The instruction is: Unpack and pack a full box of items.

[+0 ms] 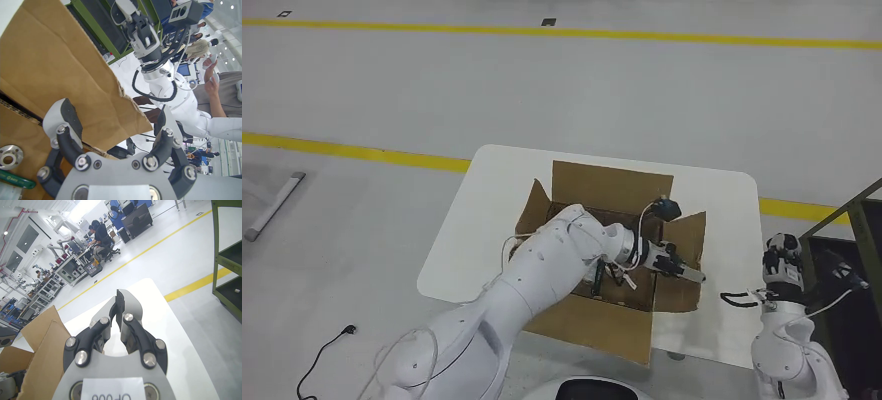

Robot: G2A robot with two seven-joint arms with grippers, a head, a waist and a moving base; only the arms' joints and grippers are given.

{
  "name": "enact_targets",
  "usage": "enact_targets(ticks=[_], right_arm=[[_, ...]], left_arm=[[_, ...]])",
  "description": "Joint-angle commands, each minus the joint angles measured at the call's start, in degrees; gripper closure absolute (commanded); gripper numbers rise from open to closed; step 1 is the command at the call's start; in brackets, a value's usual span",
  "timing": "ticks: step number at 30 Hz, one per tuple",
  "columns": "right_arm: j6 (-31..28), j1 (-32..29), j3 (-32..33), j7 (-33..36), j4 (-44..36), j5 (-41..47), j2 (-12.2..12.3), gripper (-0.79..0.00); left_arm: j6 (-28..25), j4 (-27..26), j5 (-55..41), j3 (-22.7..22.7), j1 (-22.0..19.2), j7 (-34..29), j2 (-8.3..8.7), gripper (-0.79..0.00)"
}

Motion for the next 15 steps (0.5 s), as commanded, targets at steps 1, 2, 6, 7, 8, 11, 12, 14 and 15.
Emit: enact_targets(ticks=[1,2,6,7,8,11,12,14,15], right_arm=[[0.1,0.0,0.2,0.2,-0.1,0.1,0.0,0.000],[0.2,-0.1,0.3,0.3,-0.1,-0.1,0.0,0.000],[0.1,-0.5,0.7,0.6,-0.2,0.0,-0.1,0.000],[0.1,-0.5,0.7,0.7,-0.2,0.2,-0.2,0.000],[0.1,-0.6,0.8,0.8,-0.3,0.2,-0.2,0.000],[-0.3,-0.7,0.7,2.2,-0.5,1.9,-0.3,0.000],[-0.6,-0.8,0.7,3.2,-0.7,2.9,-0.3,0.000],[-1.2,-0.8,0.8,5.0,-1.0,5.9,-0.4,-0.105],[-1.5,-0.9,0.9,6.5,-1.1,7.7,-0.5,-0.163]], left_arm=[[-0.3,1.3,-0.4,0.1,0.3,0.4,-0.74,-0.785],[-0.5,2.2,-0.8,0.1,0.2,0.2,-1.04,-0.785],[-1.2,4.7,-0.4,0.2,-0.3,0.0,-2.04,-0.785],[-1.3,5.1,-0.5,0.1,-0.3,0.1,-2.27,-0.785],[-1.5,5.5,-0.3,0.2,-0.3,0.1,-2.49,-0.785],[-1.7,6.6,0.0,0.2,-0.5,0.1,-3.07,-0.785],[-1.7,7.0,0.4,0.2,-0.6,0.3,-3.23,-0.785],[-2.0,7.6,0.6,0.1,-0.7,0.4,-3.46,-0.785],[-2.1,8.0,0.8,0.0,-0.8,0.6,-3.53,-0.785]])
